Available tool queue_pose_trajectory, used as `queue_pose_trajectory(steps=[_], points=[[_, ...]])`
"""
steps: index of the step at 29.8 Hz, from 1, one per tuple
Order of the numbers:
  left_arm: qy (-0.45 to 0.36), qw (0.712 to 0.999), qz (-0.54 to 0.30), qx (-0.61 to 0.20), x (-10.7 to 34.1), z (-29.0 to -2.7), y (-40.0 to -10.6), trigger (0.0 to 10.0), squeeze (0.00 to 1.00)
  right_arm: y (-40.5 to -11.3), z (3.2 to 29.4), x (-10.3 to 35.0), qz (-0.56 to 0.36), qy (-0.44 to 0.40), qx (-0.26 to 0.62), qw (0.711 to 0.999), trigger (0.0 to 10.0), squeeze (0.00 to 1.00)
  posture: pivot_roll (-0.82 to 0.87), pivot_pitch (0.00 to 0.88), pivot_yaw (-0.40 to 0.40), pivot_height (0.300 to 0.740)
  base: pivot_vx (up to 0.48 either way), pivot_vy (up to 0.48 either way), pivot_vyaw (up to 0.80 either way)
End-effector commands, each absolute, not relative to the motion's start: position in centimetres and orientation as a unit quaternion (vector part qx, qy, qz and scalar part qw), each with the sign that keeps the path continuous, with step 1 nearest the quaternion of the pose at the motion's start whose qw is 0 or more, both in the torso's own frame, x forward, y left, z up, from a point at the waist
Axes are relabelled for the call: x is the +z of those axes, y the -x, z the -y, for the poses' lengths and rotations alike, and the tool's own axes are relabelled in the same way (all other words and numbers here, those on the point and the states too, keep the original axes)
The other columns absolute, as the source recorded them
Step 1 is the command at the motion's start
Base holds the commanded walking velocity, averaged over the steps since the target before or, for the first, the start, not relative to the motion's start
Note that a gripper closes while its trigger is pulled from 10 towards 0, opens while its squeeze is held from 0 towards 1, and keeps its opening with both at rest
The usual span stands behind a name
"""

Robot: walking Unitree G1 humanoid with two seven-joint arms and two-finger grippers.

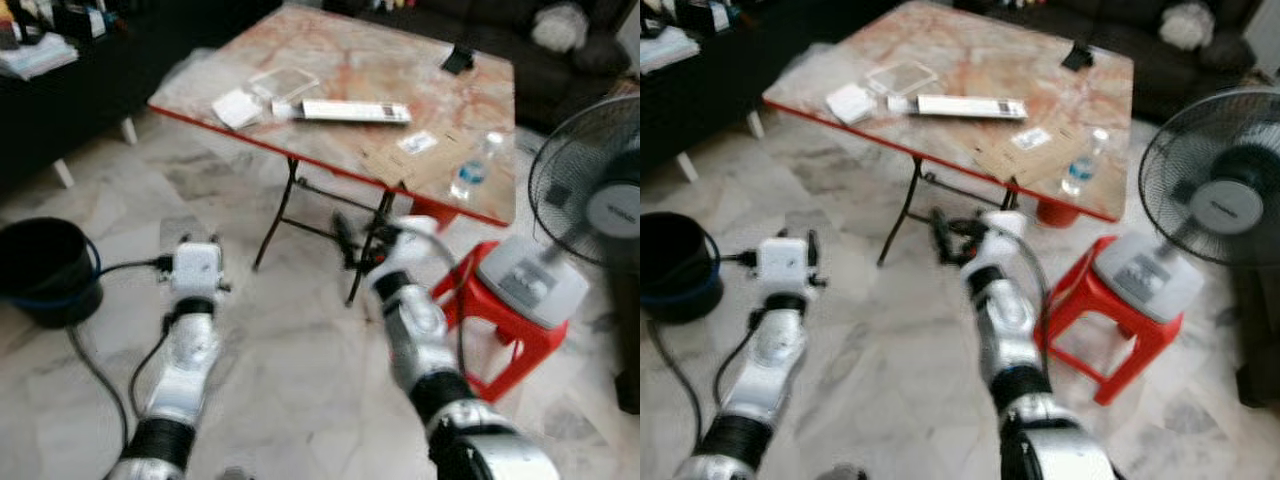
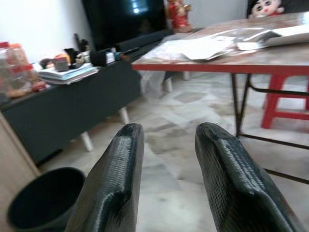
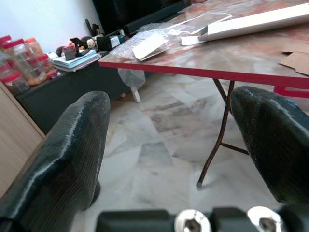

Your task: Picking trash to rubbish bin

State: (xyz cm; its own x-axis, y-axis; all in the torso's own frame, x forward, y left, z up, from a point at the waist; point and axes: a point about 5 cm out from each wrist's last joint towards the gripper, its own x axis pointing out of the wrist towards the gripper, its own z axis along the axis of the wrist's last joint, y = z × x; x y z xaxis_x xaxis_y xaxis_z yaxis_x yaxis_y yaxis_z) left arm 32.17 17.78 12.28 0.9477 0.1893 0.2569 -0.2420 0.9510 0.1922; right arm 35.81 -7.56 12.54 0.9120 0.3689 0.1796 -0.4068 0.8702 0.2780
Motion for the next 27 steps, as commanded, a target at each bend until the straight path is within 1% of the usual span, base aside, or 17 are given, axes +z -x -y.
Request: queue_pose_trajectory(steps=[1,4,9,27], points=[[-0.105,0.983,0.115,0.094,12.09,-16.59,-32.19,10.0,0.00,-35.95,8.14,12.58,0.061,-0.163,0.189,0.967,10.0,0.00,0.07,0.134,-0.110,0.740,0.401,0.000,0.00],[-0.105,0.984,0.114,0.094,12.05,-16.59,-32.20,10.0,0.00,-35.94,8.09,12.58,0.062,-0.166,0.189,0.966,10.0,0.00,0.07,0.118,-0.106,0.740,0.401,0.000,0.00],[-0.104,0.984,0.112,0.093,11.98,-16.57,-32.14,10.0,0.00,-35.93,8.12,12.54,0.061,-0.168,0.187,0.966,10.0,0.00,0.08,0.116,-0.108,0.740,0.398,0.000,0.00],[-0.101,0.984,0.108,0.094,11.95,-16.66,-32.04,10.0,0.00,-35.89,8.30,12.34,0.055,-0.169,0.181,0.967,10.0,0.00,0.07,0.145,-0.111,0.740,0.402,0.000,0.00]])
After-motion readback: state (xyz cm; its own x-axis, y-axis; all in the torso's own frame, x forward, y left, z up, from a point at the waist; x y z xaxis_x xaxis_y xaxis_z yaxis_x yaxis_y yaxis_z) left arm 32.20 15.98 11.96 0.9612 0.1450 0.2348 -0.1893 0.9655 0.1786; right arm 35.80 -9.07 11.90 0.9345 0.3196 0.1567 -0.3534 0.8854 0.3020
